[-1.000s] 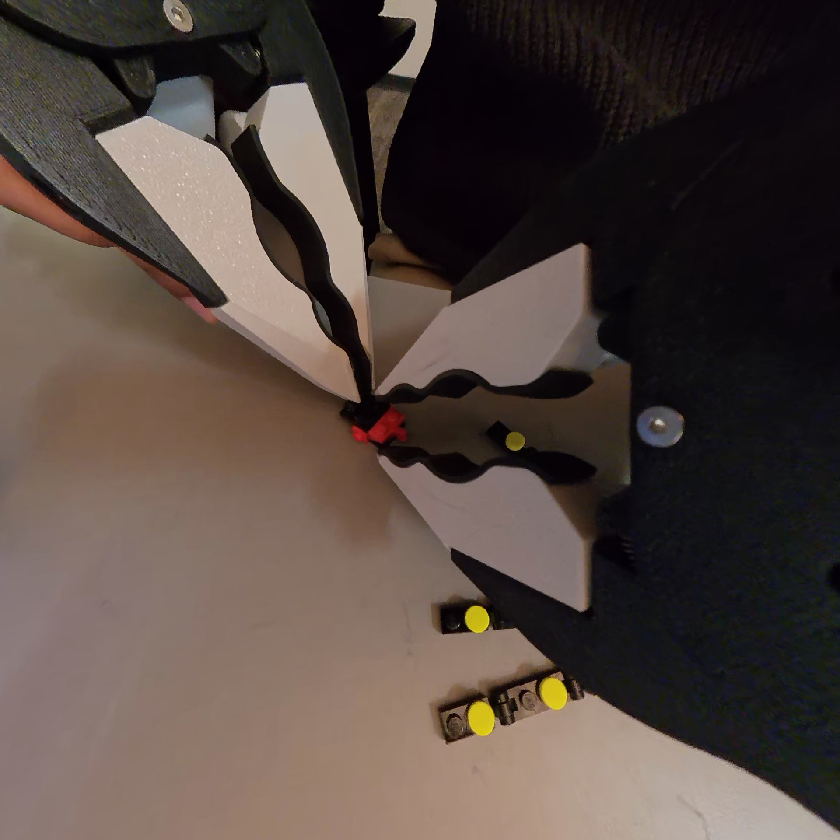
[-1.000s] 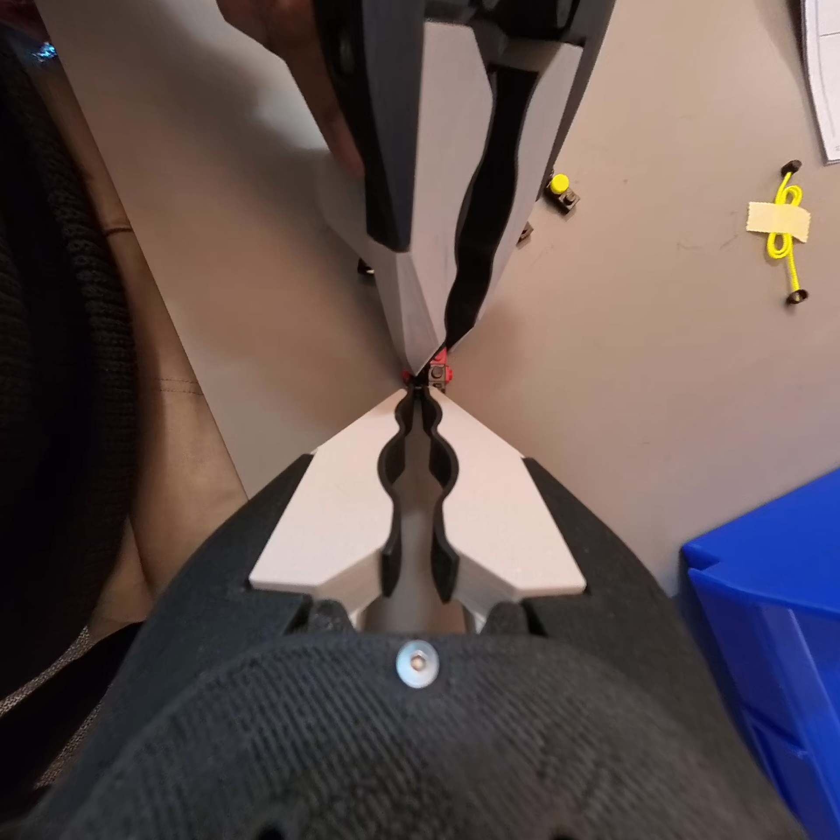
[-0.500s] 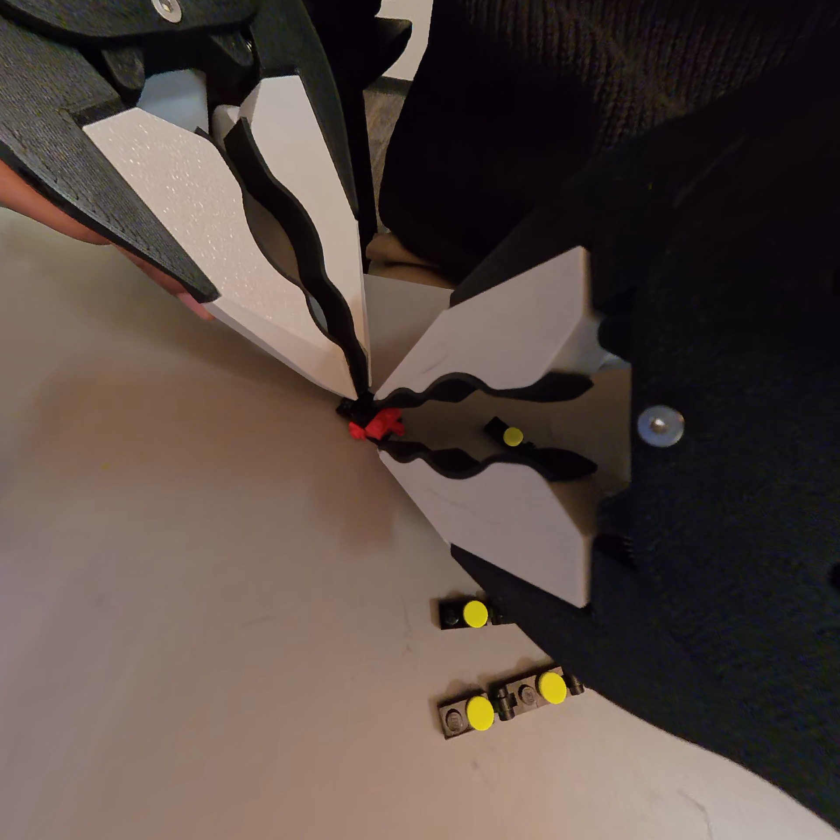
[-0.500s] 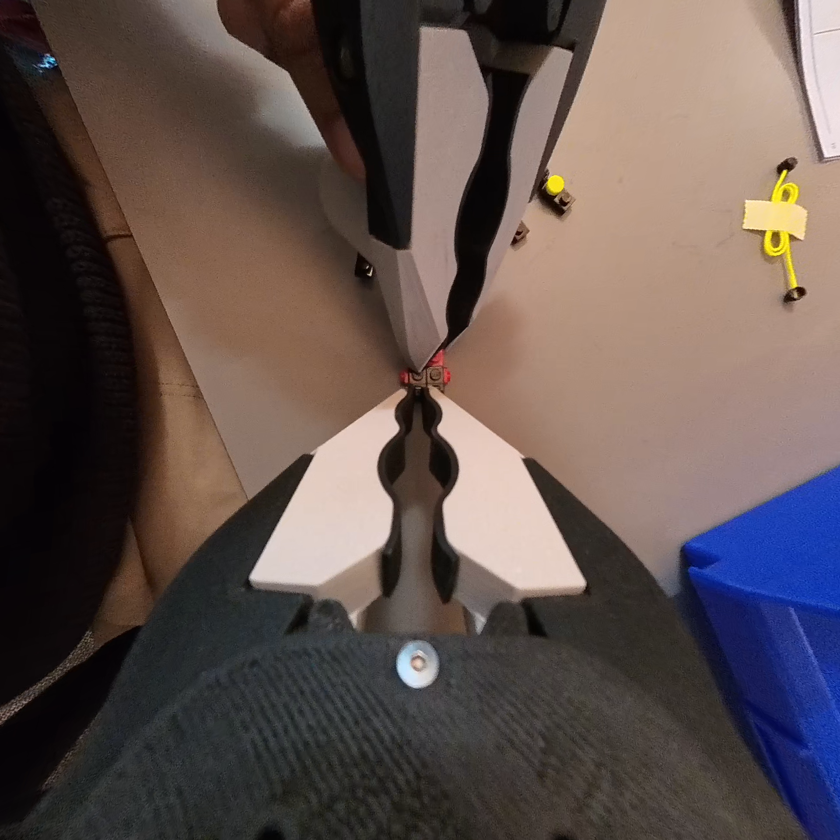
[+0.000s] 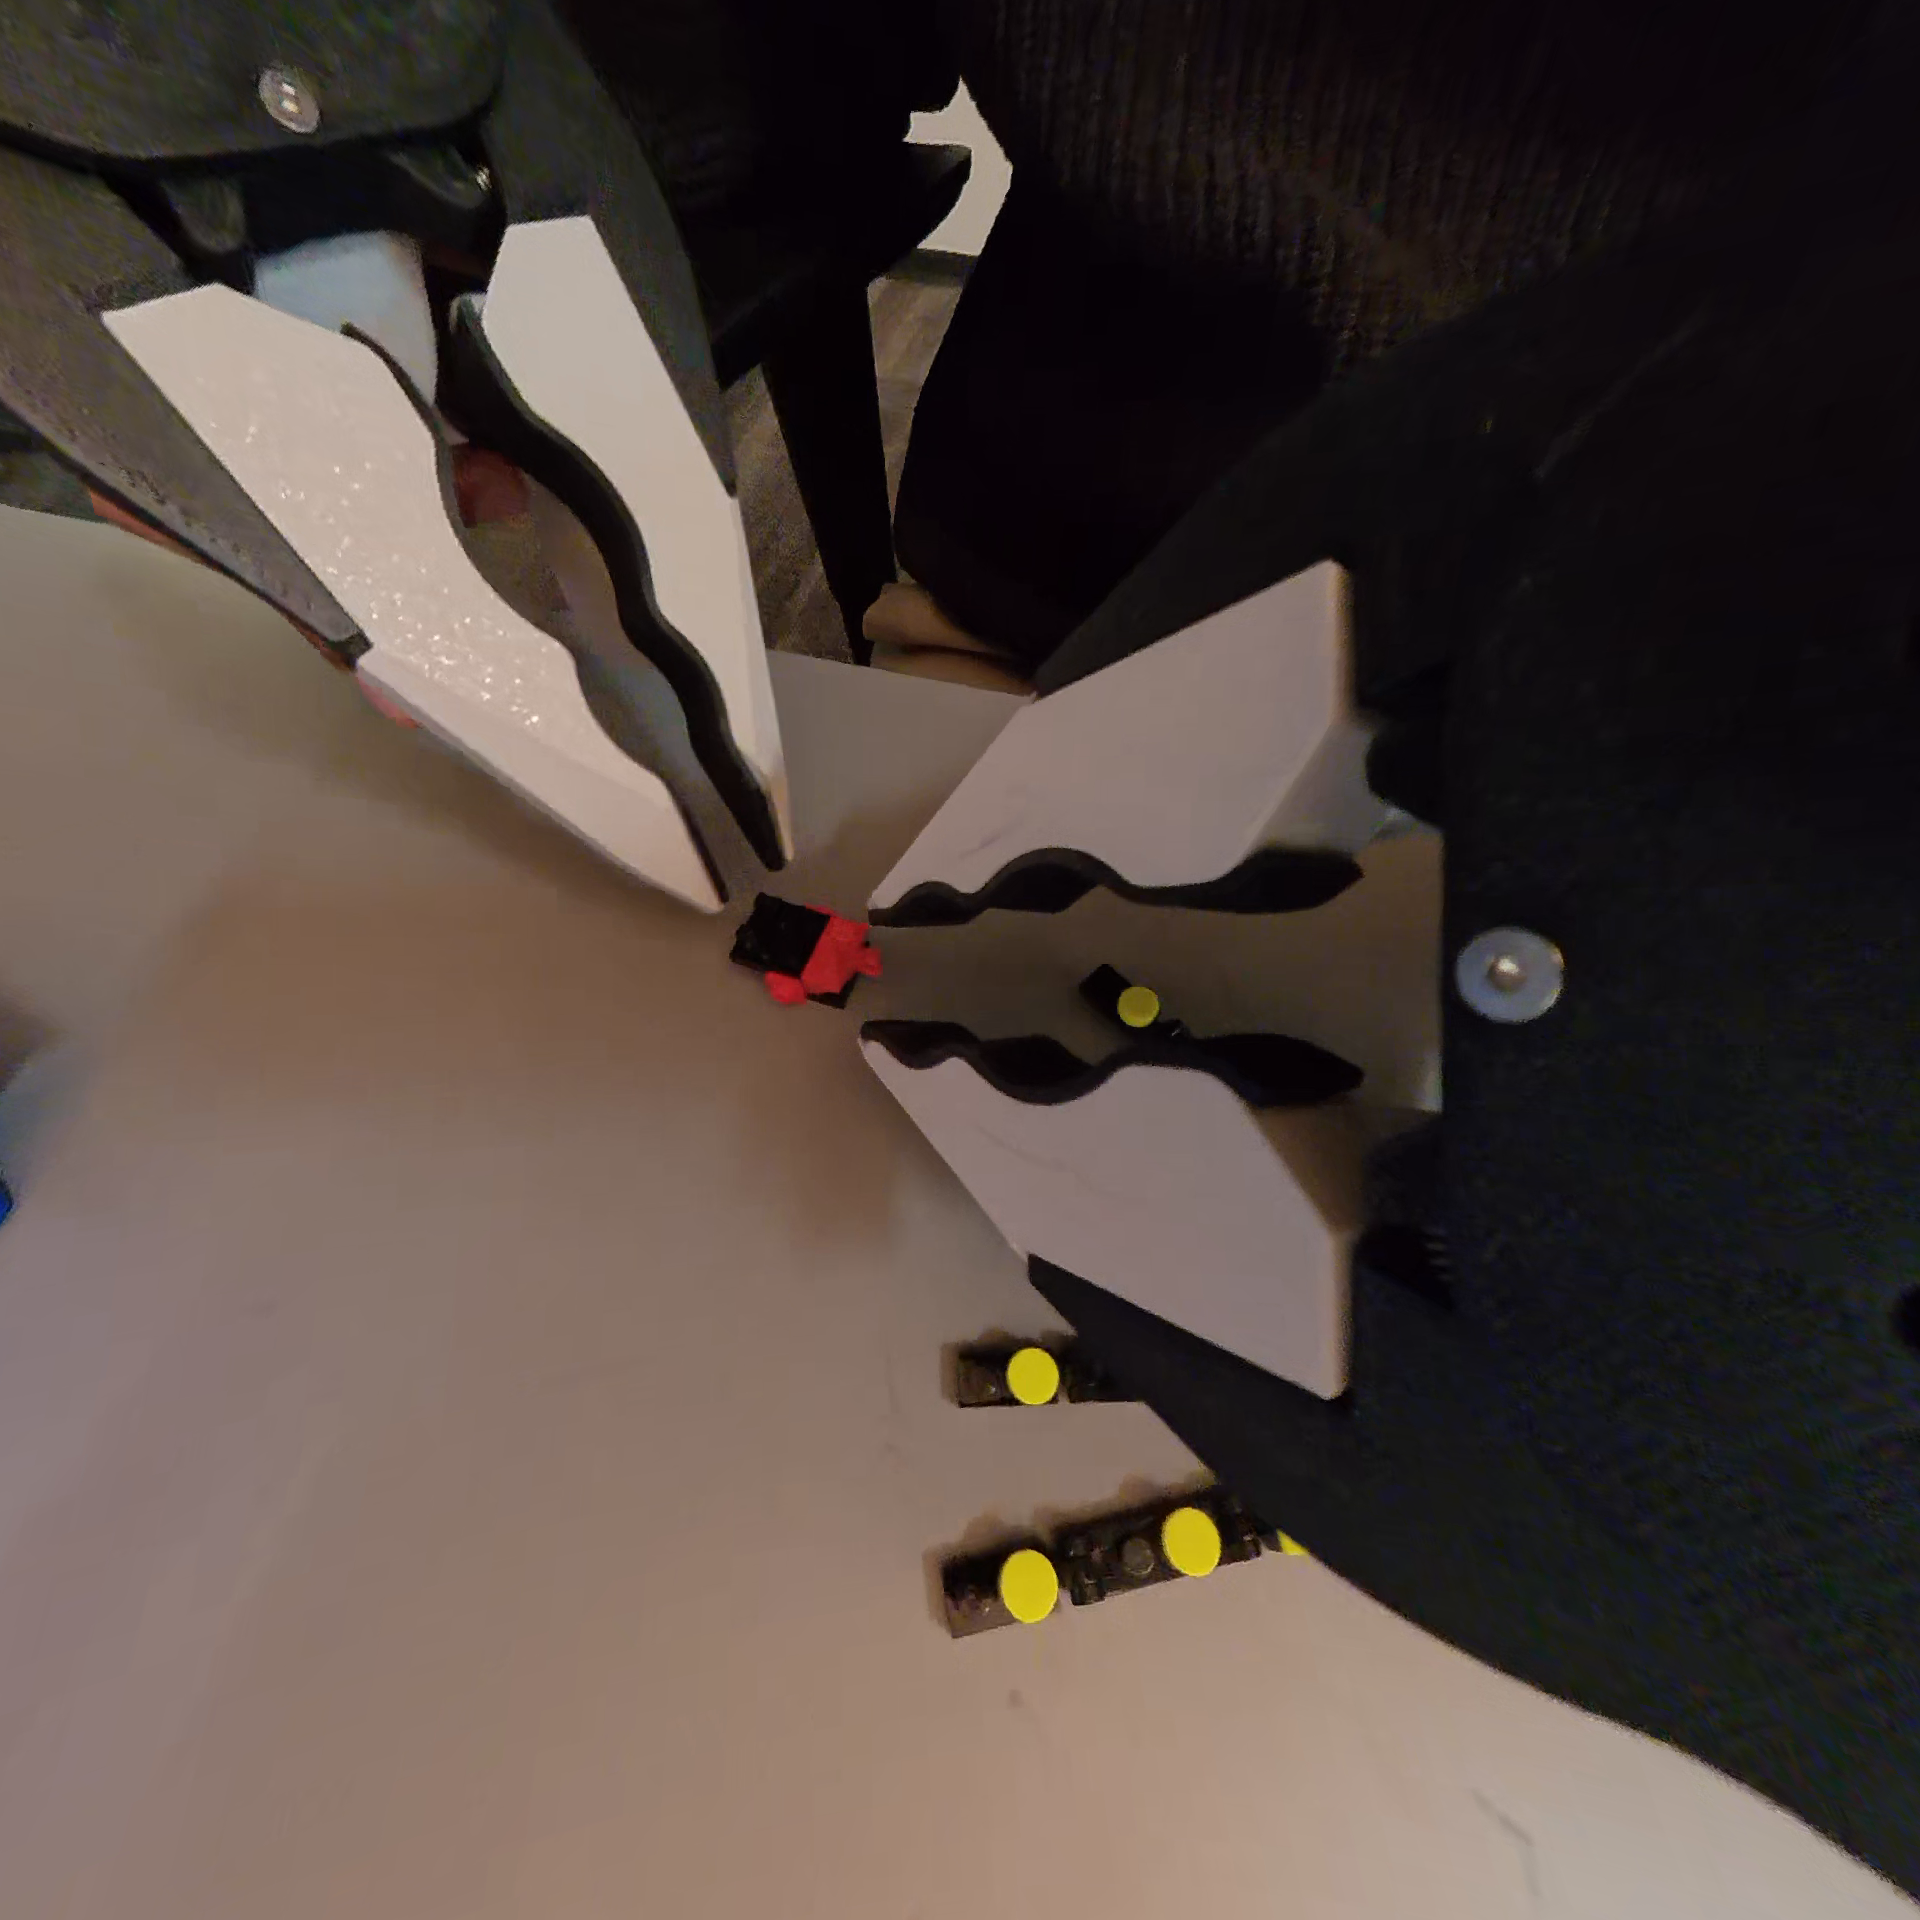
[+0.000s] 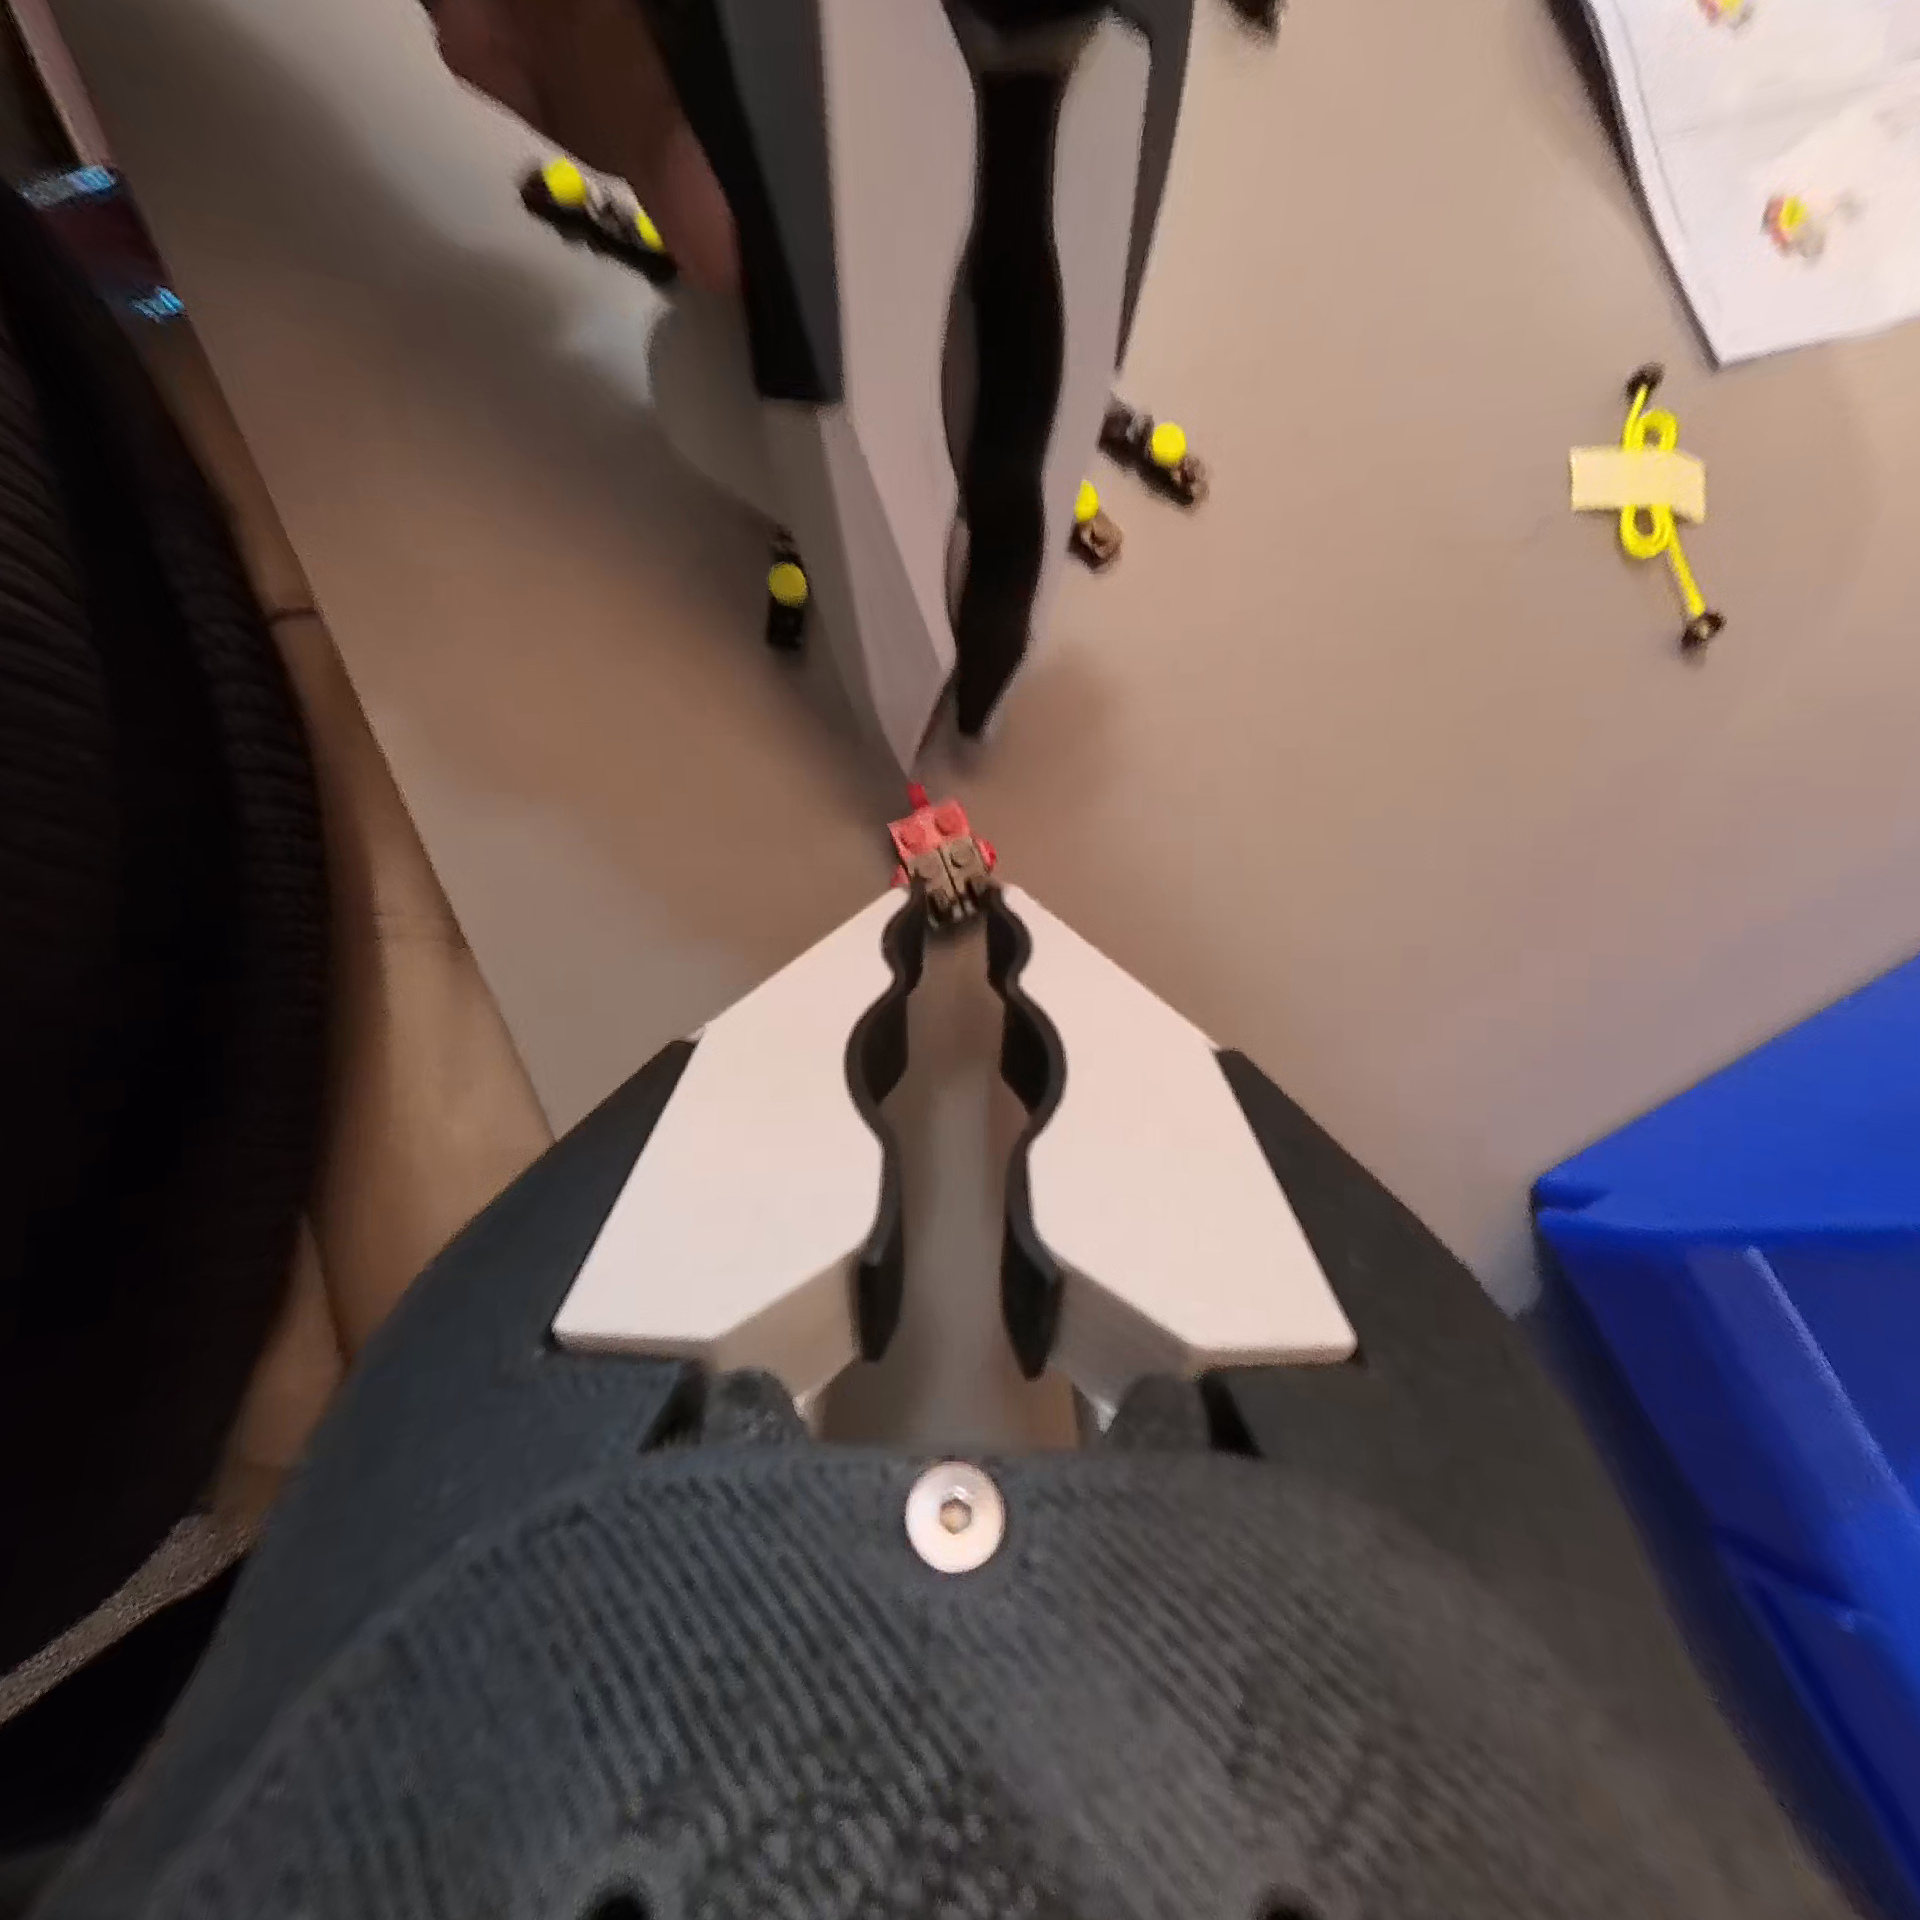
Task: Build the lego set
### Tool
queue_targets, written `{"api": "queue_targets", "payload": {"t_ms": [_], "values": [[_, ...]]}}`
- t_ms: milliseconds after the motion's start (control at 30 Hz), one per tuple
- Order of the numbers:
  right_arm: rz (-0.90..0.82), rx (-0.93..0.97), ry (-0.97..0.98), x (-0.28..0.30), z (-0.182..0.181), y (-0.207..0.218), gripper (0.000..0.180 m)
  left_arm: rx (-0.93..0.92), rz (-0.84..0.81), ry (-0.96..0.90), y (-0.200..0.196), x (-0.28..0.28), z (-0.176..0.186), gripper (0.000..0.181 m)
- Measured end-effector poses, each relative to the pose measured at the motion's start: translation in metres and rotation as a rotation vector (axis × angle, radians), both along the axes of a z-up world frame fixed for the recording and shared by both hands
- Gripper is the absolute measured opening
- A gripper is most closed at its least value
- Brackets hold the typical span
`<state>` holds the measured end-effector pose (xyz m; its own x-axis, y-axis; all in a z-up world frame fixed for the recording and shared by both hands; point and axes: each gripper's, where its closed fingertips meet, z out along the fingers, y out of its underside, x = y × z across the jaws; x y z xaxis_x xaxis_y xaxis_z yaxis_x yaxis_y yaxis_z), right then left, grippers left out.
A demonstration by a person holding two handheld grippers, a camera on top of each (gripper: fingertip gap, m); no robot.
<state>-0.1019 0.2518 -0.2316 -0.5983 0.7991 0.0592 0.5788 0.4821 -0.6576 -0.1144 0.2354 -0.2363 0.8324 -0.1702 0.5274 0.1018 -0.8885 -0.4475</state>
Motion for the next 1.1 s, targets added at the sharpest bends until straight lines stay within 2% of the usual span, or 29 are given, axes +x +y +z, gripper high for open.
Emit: {"api": "queue_targets", "payload": {"t_ms": [200,300,400,467,633,800,933,1033,1100], "values": [[0.010,-0.019,0.000,-0.001,-0.005,-0.005,0.036,0.038,-0.010,0.008,-0.004,0.002,0.003,0.017],[0.022,-0.032,-0.016,-0.004,-0.010,-0.010,0.040,0.069,-0.008,-0.011,-0.005,0.004,0.007,0.017],[0.019,0.001,-0.043,-0.002,-0.023,-0.007,0.035,0.090,0.006,-0.040,-0.006,0.004,0.010,0.018],[0.012,-0.005,-0.041,-0.002,-0.019,-0.009,0.021,0.101,0.025,-0.060,-0.006,0.002,0.013,0.019],[0.006,0.035,0.063,-0.011,-0.002,-0.005,0.021,0.126,0.111,-0.124,-0.005,-0.010,0.019,0.029],[0.085,0.048,0.282,-0.018,0.035,-0.022,0.021,0.147,0.155,-0.476,-0.011,0.001,0.050,0.034],[0.119,0.143,0.375,-0.020,0.047,-0.031,0.021,0.147,0.146,-0.506,-0.015,0.004,0.055,0.029],[0.129,0.175,0.426,-0.022,0.056,-0.037,0.021,0.170,0.130,-0.522,-0.016,0.007,0.060,0.011],[0.122,0.167,0.441,-0.025,0.057,-0.037,0.021,0.185,0.137,-0.522,-0.016,0.004,0.062,0.011]]}}
